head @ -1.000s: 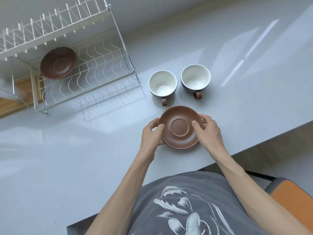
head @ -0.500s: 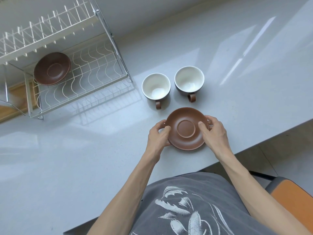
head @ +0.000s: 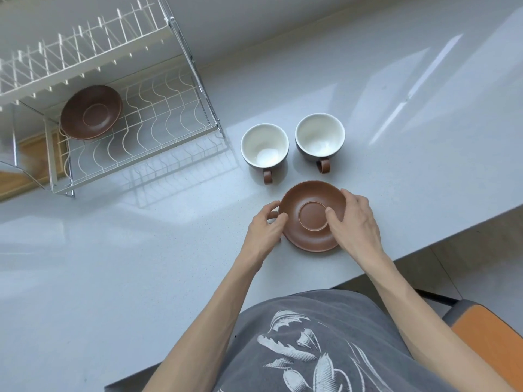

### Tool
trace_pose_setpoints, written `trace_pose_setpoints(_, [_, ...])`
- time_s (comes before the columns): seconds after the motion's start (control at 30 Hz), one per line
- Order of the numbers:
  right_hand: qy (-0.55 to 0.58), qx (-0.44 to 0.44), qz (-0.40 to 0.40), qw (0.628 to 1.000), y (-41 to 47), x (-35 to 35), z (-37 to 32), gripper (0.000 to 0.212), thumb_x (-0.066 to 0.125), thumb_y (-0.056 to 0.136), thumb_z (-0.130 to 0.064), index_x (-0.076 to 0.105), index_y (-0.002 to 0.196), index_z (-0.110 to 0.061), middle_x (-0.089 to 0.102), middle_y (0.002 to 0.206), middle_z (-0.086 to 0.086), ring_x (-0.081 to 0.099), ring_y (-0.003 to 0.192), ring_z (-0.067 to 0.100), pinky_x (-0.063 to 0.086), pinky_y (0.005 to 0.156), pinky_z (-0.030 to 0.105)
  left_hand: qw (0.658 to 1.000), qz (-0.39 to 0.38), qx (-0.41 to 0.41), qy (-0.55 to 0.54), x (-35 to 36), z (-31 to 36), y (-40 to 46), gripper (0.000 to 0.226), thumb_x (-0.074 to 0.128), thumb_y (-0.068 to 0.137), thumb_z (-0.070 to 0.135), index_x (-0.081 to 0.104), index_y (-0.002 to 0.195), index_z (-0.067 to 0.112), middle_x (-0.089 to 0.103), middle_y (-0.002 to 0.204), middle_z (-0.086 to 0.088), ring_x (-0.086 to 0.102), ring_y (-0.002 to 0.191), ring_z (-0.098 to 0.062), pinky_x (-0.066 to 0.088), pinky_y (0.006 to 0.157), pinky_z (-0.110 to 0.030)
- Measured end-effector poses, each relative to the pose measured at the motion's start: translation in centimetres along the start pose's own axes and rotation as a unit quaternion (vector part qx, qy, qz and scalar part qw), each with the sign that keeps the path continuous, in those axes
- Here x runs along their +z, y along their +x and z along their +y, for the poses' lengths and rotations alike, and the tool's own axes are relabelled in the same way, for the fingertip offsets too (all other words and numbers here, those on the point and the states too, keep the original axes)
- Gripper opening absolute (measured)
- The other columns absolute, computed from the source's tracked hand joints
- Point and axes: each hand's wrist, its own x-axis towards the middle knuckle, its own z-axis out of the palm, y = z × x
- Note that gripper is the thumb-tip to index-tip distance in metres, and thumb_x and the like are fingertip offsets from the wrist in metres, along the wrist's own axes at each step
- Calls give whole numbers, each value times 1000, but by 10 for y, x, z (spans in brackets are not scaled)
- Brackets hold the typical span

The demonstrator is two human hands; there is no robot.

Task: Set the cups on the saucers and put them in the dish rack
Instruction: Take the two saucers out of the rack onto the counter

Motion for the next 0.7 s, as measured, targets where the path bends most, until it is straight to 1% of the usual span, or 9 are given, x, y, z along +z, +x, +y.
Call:
trace_pose_setpoints(0.1, [-64, -44, 24, 997, -3, 4, -11, 58, 51, 95, -36, 39, 147, -12, 41, 144, 15, 42, 129, 32, 38, 101, 44, 999, -14, 9, 50, -10, -2, -2, 46, 54, 95, 37, 53, 141, 30, 64, 125, 6, 65, 113, -17, 52, 102, -45])
trace_pose_setpoints(0.13, [-82, -58, 33, 994, -4, 7, -15, 57, 51, 95, -35, 40, 146, -12, 41, 144, 15, 41, 131, 32, 37, 103, 45, 998, -16, 11, 66, -14, -3, -3, 47, 53, 96, 38, 52, 142, 29, 64, 125, 6, 64, 117, -19, 51, 104, -44])
trace_pose_setpoints(0.2, [-106, -81, 43, 990, -7, 12, -24, 54, 51, 95, -34, 43, 144, -13, 41, 146, 15, 38, 134, 32, 33, 107, 46, 995, -14, 16, 98, -23, -3, -4, 47, 51, 98, 39, 51, 144, 29, 63, 130, 5, 62, 120, -21, 50, 105, -43])
trace_pose_setpoints(0.27, [-104, -96, 33, 989, -9, 16, -36, 51, 51, 95, -34, 47, 143, -16, 42, 147, 12, 38, 136, 30, 32, 108, 45, 994, -11, 16, 111, -33, -3, -5, 47, 49, 99, 41, 50, 145, 29, 61, 135, 5, 60, 122, -20, 48, 107, -42])
trace_pose_setpoints(0.4, [-71, -162, -10, 984, -12, 25, -71, 45, 53, 95, -34, 54, 137, -17, 54, 140, 5, 48, 129, 26, 37, 104, 38, 996, -10, 5, 87, -60, -5, -7, 48, 49, 99, 44, 49, 145, 31, 60, 137, 6, 59, 121, -20, 47, 108, -41])
trace_pose_setpoints(0.47, [-78, -209, -18, 975, -14, 31, -93, 44, 53, 96, -33, 54, 137, -17, 56, 137, 4, 50, 128, 25, 39, 103, 37, 995, -1, 12, 100, -77, -4, -7, 48, 49, 99, 45, 49, 145, 32, 58, 139, 7, 58, 122, -17, 46, 108, -38])
trace_pose_setpoints(0.53, [-90, -264, -12, 960, -14, 38, -117, 42, 54, 96, -32, 55, 135, -16, 58, 134, 5, 52, 126, 27, 41, 101, 40, 990, 23, 32, 132, -97, -3, -7, 49, 49, 100, 45, 48, 146, 31, 58, 142, 5, 57, 125, -16, 46, 108, -38])
trace_pose_setpoints(0.6, [-98, -309, -2, 946, -12, 47, -142, 40, 57, 95, -29, 58, 132, -15, 61, 129, 7, 56, 120, 30, 45, 97, 43, 978, 60, 57, 191, -120, -2, -8, 49, 48, 101, 44, 47, 147, 29, 56, 144, 2, 55, 128, -18, 44, 109, -39])
trace_pose_setpoints(0.7, [-122, -360, 25, 924, -9, 61, -175, 38, 62, 90, -26, 62, 126, -13, 62, 126, 12, 59, 115, 34, 48, 91, 45, 937, 137, 99, 306, -153, -5, -11, 49, 44, 102, 41, 45, 149, 25, 52, 149, -4, 49, 136, -23, 38, 111, -40])
